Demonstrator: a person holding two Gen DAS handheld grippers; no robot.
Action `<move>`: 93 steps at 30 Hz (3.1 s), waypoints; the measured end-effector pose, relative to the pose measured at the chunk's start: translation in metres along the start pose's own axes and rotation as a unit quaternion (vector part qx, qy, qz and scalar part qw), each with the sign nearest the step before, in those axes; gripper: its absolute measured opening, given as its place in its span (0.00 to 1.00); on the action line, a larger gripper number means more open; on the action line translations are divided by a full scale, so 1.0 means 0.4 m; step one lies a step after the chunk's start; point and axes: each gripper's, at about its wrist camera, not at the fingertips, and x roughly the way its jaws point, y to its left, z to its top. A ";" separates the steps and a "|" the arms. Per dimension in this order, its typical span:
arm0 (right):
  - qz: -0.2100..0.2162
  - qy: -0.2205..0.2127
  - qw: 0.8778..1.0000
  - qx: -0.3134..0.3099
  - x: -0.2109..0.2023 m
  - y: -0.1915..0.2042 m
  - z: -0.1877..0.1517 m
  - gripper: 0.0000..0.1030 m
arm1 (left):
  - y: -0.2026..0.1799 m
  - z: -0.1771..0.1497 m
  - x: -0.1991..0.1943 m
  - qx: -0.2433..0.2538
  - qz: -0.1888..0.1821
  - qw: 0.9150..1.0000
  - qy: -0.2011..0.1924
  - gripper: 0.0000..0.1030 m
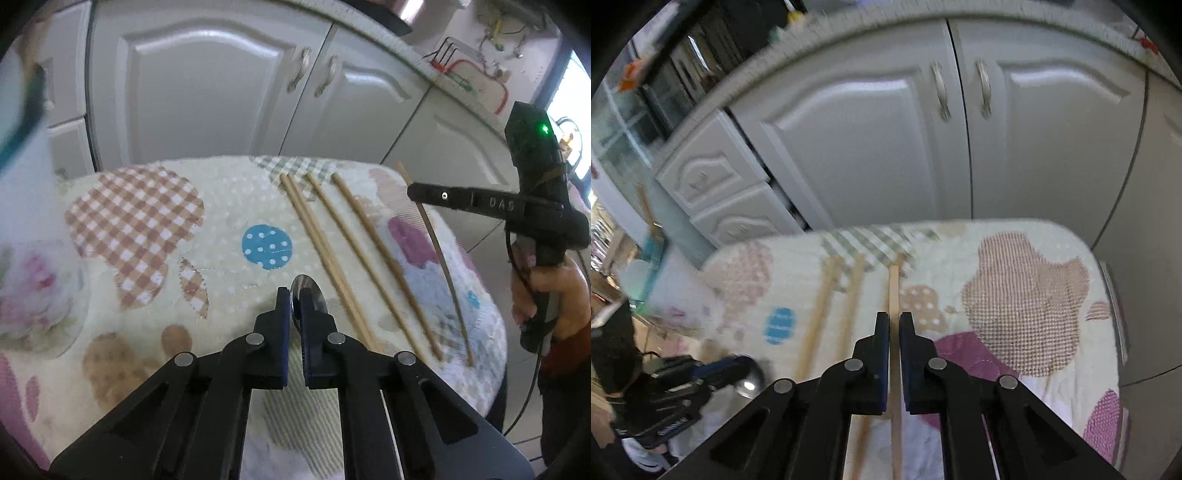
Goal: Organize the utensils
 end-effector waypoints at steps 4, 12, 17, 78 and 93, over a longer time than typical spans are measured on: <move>0.029 -0.035 0.999 -0.005 -0.091 0.041 0.000 0.05 | -0.017 -0.011 -0.100 0.011 -0.004 0.999 -0.034 0.02; 0.065 -0.088 0.993 -0.044 -0.213 0.159 0.020 0.05 | -0.003 -0.012 -0.261 0.023 0.012 0.996 -0.083 0.01; 0.070 -0.090 0.992 -0.056 -0.232 0.189 0.016 0.05 | 0.034 -0.036 -0.242 -0.010 0.010 0.998 -0.058 0.05; 0.174 -0.161 0.963 -0.128 -0.168 0.700 0.325 0.05 | 0.294 0.186 -0.509 0.053 0.302 0.937 -0.168 0.02; 0.155 -0.048 0.982 -0.093 0.058 0.625 0.248 0.06 | 0.305 0.148 -0.389 0.027 0.276 0.952 -0.131 0.03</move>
